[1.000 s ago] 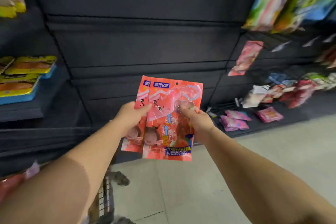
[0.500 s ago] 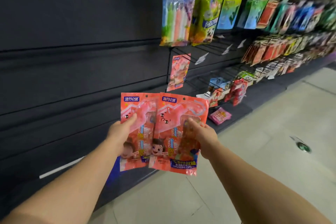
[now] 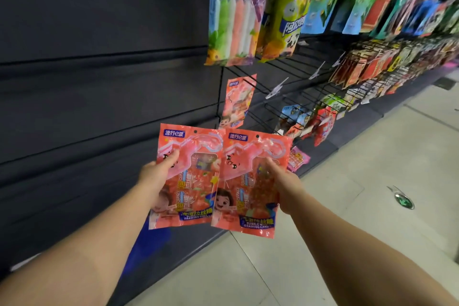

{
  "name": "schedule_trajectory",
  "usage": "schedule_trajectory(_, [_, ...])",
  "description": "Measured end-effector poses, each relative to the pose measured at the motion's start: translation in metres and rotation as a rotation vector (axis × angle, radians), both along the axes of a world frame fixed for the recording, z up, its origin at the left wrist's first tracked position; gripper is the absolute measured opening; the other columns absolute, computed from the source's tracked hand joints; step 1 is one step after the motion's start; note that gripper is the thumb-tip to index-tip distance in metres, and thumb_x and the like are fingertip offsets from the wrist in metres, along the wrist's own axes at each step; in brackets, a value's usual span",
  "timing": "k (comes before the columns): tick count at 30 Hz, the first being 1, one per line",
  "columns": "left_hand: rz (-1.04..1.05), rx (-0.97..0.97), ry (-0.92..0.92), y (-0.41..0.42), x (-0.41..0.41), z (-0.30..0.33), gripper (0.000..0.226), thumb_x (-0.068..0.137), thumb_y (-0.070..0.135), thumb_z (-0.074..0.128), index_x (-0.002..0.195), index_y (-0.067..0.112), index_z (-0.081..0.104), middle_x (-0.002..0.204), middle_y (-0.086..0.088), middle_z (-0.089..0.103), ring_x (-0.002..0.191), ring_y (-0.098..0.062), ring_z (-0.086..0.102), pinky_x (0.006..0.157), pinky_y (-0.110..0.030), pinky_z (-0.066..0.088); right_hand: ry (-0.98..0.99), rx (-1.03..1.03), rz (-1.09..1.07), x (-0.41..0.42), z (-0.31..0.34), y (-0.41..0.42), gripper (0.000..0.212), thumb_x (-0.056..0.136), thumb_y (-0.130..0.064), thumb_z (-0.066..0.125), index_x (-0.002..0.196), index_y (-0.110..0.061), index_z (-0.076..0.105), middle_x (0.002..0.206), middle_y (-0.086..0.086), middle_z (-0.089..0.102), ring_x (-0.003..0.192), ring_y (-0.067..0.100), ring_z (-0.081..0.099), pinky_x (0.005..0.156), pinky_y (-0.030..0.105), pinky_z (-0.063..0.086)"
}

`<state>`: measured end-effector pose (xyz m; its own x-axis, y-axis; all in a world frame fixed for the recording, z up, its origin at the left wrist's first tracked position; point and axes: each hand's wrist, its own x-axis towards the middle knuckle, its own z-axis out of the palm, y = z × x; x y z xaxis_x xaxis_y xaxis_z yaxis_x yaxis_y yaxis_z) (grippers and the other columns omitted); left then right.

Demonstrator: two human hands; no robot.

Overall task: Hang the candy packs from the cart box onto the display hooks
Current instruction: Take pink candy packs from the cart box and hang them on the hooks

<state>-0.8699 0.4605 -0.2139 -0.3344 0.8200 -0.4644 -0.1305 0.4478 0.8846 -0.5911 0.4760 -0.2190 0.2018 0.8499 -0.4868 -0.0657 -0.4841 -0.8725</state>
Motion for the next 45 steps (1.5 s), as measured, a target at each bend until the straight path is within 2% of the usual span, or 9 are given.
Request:
schedule_trajectory(7, [0.065, -0.05, 0.029, 0.034, 0.022, -0.011, 0.083, 0.075, 0.066, 0.072, 0.135, 0.011, 0.053, 0.141, -0.016, 0.056, 0.132, -0.04, 0.05, 0.11, -0.056, 0.035, -0.015, -0.052, 0.021, 0.045, -0.028, 0.075, 0.114, 0.026, -0.083, 0.08, 0.118, -0.017, 0.065, 0.111, 0.008, 0.073, 0.096, 0.034, 0.072, 0.092, 0.053, 0.055])
schedule_trajectory(12, [0.128, -0.057, 0.002, 0.072, 0.052, -0.035, 0.105, 0.025, 0.087, 0.079, 0.108, 0.025, 0.066, 0.11, -0.011, 0.074, 0.106, -0.038, 0.067, 0.101, -0.059, 0.048, -0.02, -0.021, 0.104, 0.089, -0.042, 0.149, 0.104, 0.031, -0.081, 0.082, 0.111, -0.017, 0.069, 0.111, 0.009, 0.073, 0.1, 0.035, 0.07, 0.094, 0.055, 0.053])
schedule_trajectory(17, [0.239, -0.051, -0.068, 0.094, 0.122, -0.017, 0.071, 0.062, 0.068, 0.081, 0.113, 0.02, 0.068, 0.1, -0.011, 0.076, 0.092, -0.03, 0.071, 0.082, -0.042, 0.053, -0.042, -0.044, 0.261, 0.124, -0.045, 0.22, 0.102, 0.033, -0.087, 0.077, 0.109, -0.02, 0.071, 0.109, 0.007, 0.074, 0.099, 0.033, 0.07, 0.092, 0.052, 0.055])
schedule_trajectory(20, [0.286, -0.087, -0.051, 0.101, 0.148, -0.021, 0.093, 0.034, 0.085, 0.081, 0.107, 0.027, 0.071, 0.104, -0.007, 0.077, 0.102, -0.035, 0.07, 0.1, -0.056, 0.047, -0.053, -0.007, 0.335, 0.13, -0.026, 0.237, 0.09, 0.041, -0.093, 0.068, 0.099, -0.025, 0.076, 0.104, 0.001, 0.074, 0.109, 0.029, 0.066, 0.099, 0.048, 0.05])
schedule_trajectory(24, [0.328, -0.085, -0.028, 0.1, 0.169, -0.021, 0.098, 0.026, 0.086, 0.079, 0.106, 0.029, 0.073, 0.102, -0.005, 0.078, 0.106, -0.035, 0.068, 0.104, -0.061, 0.043, 0.034, 0.005, 0.465, 0.131, 0.003, 0.235, 0.054, 0.077, -0.063, 0.071, 0.103, -0.016, 0.074, 0.095, 0.006, 0.077, 0.09, 0.027, 0.073, 0.084, 0.043, 0.058])
schedule_trajectory(29, [0.387, -0.085, -0.001, 0.096, 0.177, -0.023, 0.107, 0.025, 0.089, 0.078, 0.112, 0.028, 0.07, 0.118, -0.005, 0.073, 0.117, -0.035, 0.062, 0.107, -0.062, 0.039, 0.053, 0.013, 0.501, 0.126, 0.006, 0.248, 0.053, 0.078, -0.061, 0.072, 0.102, -0.014, 0.07, 0.099, 0.008, 0.074, 0.093, 0.029, 0.07, 0.09, 0.047, 0.055])
schedule_trajectory(36, [0.397, -0.09, 0.012, 0.099, 0.188, -0.017, 0.098, 0.033, 0.086, 0.079, 0.11, 0.026, 0.07, 0.109, -0.004, 0.076, 0.111, -0.034, 0.065, 0.106, -0.061, 0.04, 0.089, -0.011, 0.514, 0.126, 0.006, 0.262, 0.042, 0.085, -0.054, 0.069, 0.096, -0.015, 0.063, 0.093, 0.007, 0.07, 0.077, 0.021, 0.066, 0.056, 0.03, 0.046])
schedule_trajectory(42, [0.384, -0.115, 0.008, 0.101, 0.191, -0.026, 0.089, 0.043, 0.081, 0.079, 0.11, 0.023, 0.069, 0.106, -0.007, 0.076, 0.106, -0.035, 0.068, 0.105, -0.06, 0.043, 0.095, -0.049, 0.52, 0.127, 0.0, 0.263, 0.045, 0.084, -0.055, 0.069, 0.101, -0.013, 0.069, 0.099, 0.009, 0.074, 0.091, 0.028, 0.071, 0.075, 0.04, 0.057])
schedule_trajectory(45, [0.377, -0.125, -0.005, 0.104, 0.193, -0.029, 0.1, 0.031, 0.085, 0.08, 0.109, 0.024, 0.069, 0.108, -0.006, 0.076, 0.108, -0.035, 0.067, 0.104, -0.061, 0.043, 0.077, -0.047, 0.513, 0.126, 0.001, 0.266, 0.05, 0.083, -0.057, 0.069, 0.105, -0.012, 0.069, 0.099, 0.009, 0.074, 0.091, 0.028, 0.071, 0.087, 0.044, 0.057])
